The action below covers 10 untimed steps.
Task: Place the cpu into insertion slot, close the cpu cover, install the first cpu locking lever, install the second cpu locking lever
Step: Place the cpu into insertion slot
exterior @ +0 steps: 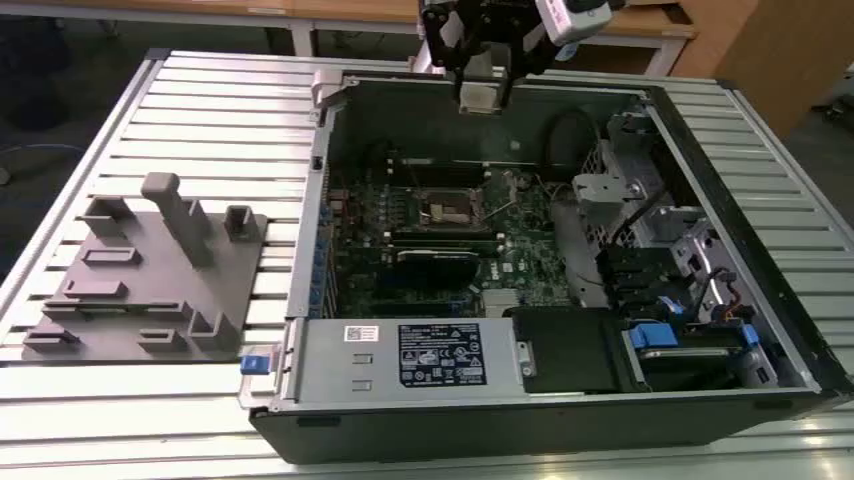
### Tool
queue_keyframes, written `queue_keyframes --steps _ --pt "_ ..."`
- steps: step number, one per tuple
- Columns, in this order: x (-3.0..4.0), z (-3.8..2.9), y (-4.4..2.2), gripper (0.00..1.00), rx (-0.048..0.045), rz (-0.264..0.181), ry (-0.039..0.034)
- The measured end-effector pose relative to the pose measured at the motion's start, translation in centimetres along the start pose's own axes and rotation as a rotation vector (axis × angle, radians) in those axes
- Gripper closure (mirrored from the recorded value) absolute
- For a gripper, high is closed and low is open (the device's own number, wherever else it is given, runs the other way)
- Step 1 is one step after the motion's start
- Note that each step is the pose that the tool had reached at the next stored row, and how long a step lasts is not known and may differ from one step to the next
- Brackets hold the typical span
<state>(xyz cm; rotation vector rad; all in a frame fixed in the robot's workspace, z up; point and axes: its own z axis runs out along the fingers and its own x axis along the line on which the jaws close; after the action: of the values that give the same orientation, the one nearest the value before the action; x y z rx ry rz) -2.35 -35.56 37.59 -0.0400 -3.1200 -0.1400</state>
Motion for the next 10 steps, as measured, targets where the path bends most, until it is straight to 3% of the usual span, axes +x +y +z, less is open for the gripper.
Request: queue_keyframes --steps 10 --pt "-0.01 0.32 -0.03 0.46 -0.0001 0.0 -0.0004"
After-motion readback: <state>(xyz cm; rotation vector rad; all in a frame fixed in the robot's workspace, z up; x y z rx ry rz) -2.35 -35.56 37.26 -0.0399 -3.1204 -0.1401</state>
